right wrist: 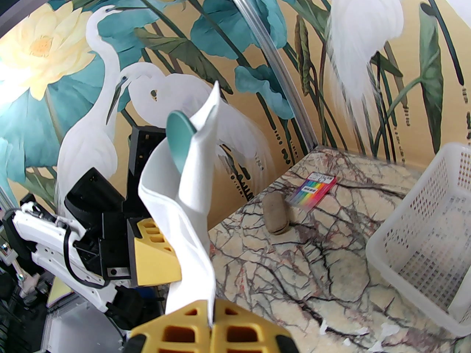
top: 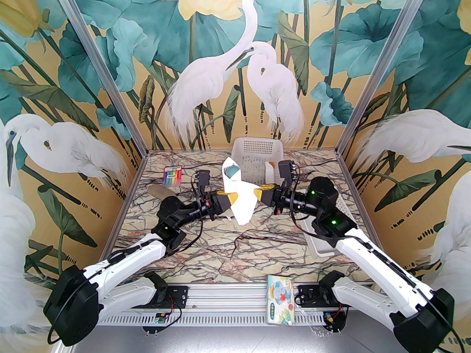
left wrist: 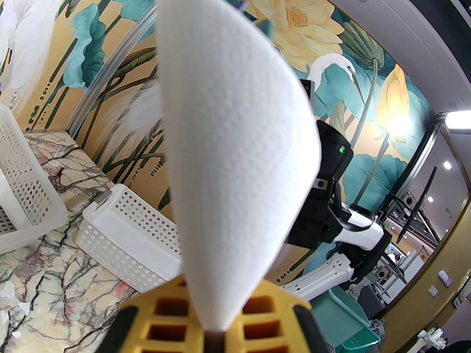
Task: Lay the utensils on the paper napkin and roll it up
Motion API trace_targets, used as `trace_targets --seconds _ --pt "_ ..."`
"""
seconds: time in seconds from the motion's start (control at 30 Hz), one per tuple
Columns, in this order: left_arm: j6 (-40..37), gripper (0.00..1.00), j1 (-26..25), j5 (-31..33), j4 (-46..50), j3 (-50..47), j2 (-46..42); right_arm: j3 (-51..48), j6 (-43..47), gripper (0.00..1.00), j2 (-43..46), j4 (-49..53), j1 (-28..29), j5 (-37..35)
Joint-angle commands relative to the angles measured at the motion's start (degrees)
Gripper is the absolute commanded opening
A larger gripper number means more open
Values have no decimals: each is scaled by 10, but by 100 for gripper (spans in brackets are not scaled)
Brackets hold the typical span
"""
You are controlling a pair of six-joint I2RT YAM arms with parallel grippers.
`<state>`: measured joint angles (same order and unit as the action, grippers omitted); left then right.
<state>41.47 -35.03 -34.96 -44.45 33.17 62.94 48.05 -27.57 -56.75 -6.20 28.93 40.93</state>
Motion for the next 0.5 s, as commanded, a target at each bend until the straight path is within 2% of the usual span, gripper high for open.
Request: trace_targets --seconds 0.0,0.13,0.47 --pt "-6 4 1 -14 -13 9 -15 8 -1 0 17 -11 -21 6" --pt "-8 4 0 -21 -16 11 -20 5 -9 0 9 -31 -38 24" --pt "-7 3 0 -38 -32 16 -26 11 -33 0 -49 -125 -39 75"
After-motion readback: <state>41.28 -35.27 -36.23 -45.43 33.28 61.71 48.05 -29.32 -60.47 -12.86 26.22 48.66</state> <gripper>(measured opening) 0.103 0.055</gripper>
